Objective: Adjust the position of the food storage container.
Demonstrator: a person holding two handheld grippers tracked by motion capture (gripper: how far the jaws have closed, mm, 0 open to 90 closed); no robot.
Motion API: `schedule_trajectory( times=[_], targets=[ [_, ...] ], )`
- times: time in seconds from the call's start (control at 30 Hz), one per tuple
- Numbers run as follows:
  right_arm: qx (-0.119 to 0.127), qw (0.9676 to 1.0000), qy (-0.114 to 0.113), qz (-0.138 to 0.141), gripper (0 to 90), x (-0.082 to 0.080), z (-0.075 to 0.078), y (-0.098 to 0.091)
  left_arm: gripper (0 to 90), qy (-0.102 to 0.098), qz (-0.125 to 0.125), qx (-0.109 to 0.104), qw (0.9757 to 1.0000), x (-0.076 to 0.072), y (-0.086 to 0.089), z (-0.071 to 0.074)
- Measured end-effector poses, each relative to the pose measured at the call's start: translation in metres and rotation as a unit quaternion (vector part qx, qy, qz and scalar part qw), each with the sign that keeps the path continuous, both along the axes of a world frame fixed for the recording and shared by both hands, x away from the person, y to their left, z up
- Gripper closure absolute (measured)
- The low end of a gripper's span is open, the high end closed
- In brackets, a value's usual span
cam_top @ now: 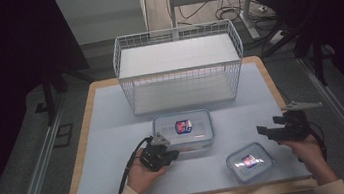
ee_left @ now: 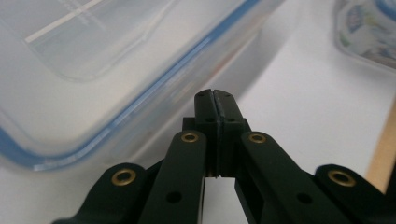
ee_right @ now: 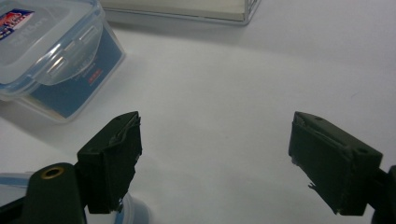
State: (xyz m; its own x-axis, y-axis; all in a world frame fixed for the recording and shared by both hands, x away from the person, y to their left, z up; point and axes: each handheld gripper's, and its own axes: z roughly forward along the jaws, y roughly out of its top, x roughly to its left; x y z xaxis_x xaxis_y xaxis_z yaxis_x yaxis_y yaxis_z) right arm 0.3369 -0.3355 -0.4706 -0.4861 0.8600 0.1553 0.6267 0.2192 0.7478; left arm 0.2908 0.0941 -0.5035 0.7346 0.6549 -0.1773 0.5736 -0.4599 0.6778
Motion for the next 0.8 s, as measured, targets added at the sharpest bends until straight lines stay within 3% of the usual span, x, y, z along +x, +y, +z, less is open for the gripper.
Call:
schedule_trajectory(
  times=[0.1, 0.17, 0.2, 0.33, 0.4, 0.5, 0.53, 0.57, 0.6, 0.67, 0.7, 0.73, 0.77, 0.8],
  targets=[
    [0.003, 1.0000, -0.002, 0.003, 17.3, 0.000, 0.001, 0.001, 90.0, -0.006, -0.001, -0.009, 0.9999, -0.007, 0.006, 0.006],
    [0.004, 1.0000, -0.003, 0.008, 17.5, -0.002, 0.003, 0.003, 90.0, -0.011, 0.002, -0.027, 0.9996, -0.014, 0.015, 0.014],
    [0.003, 0.9999, -0.003, 0.010, 17.6, -0.002, 0.003, 0.004, 90.0, -0.022, 0.008, -0.031, 0.9993, -0.017, 0.021, 0.021],
    [0.000, 0.9998, -0.010, 0.015, 17.1, -0.003, 0.006, 0.008, 90.0, -0.032, 0.026, -0.041, 0.9983, -0.018, 0.034, 0.030],
    [0.007, 0.9993, -0.022, 0.031, 16.1, -0.003, 0.012, 0.013, 89.1, -0.034, 0.061, -0.062, 0.9956, -0.015, 0.051, 0.034],
    [0.027, 0.9983, -0.029, 0.043, 16.2, -0.005, 0.016, 0.016, 88.6, -0.029, 0.082, -0.074, 0.9934, -0.012, 0.063, 0.035],
    [0.047, 0.9968, -0.031, 0.057, 16.2, -0.006, 0.021, 0.021, 88.2, -0.024, 0.107, -0.081, 0.9907, -0.009, 0.073, 0.034],
    [0.047, 0.9968, -0.031, 0.057, 16.2, -0.006, 0.021, 0.021, 87.5, -0.024, 0.107, -0.081, 0.9907, -0.009, 0.073, 0.034],
    [0.041, 0.9962, -0.039, 0.066, 16.0, -0.008, 0.024, 0.026, 86.4, -0.023, 0.125, -0.088, 0.9881, -0.007, 0.080, 0.033],
    [0.043, 0.9959, -0.038, 0.069, 16.0, -0.009, 0.025, 0.028, 85.3, -0.023, 0.132, -0.087, 0.9871, -0.006, 0.083, 0.033],
    [0.044, 0.9953, -0.039, 0.076, 15.9, -0.010, 0.026, 0.031, 79.3, -0.025, 0.136, -0.089, 0.9863, -0.006, 0.084, 0.033],
    [0.044, 0.9953, -0.039, 0.076, 15.9, -0.010, 0.026, 0.031, 79.3, -0.026, 0.139, -0.091, 0.9857, -0.006, 0.085, 0.034],
    [0.046, 0.9949, -0.041, 0.080, 15.6, -0.010, 0.026, 0.032, 66.0, -0.028, 0.150, -0.089, 0.9843, -0.005, 0.084, 0.034],
    [0.046, 0.9949, -0.041, 0.080, 15.6, -0.010, 0.026, 0.032, 60.5, -0.028, 0.150, -0.089, 0.9843, -0.005, 0.084, 0.034]
  ],
)
